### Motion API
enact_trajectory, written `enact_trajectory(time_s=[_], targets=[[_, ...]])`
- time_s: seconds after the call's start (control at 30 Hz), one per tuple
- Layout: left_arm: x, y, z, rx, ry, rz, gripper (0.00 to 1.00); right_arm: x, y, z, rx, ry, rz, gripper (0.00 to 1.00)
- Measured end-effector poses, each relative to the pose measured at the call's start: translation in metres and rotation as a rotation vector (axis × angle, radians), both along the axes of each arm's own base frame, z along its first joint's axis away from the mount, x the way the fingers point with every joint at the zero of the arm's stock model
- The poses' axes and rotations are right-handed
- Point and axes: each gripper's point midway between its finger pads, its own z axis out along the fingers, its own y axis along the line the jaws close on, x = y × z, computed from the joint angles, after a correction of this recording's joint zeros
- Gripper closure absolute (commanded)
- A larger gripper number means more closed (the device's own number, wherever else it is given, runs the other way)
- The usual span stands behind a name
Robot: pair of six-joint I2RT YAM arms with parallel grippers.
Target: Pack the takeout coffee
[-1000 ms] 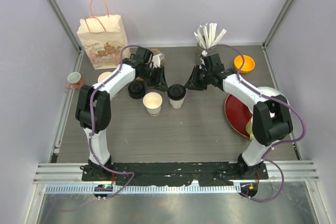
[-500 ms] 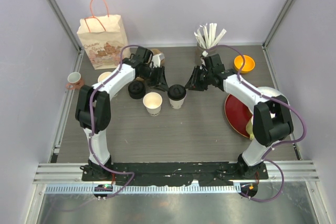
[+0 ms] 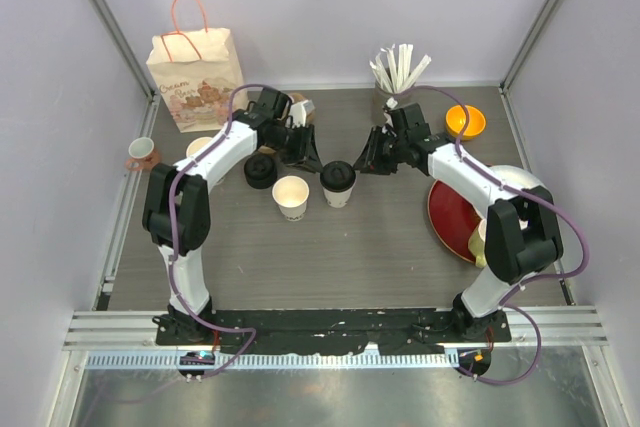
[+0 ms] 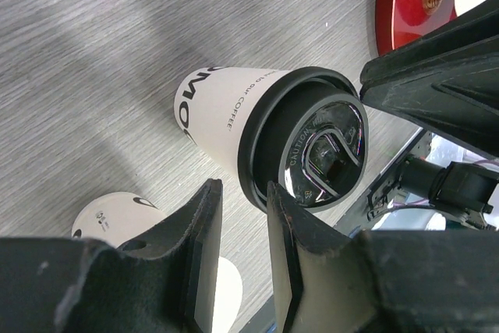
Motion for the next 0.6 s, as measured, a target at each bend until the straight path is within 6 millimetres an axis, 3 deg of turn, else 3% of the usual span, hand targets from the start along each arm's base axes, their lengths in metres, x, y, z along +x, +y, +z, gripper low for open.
enact_trajectory(time_s=[0.6], targets=[[-0.012,-0.004,-0.006,0.008,0.02,-0.019,0.68,-0.016,-0.001,-0.014,-0.005,0.032,0.011,0.69]])
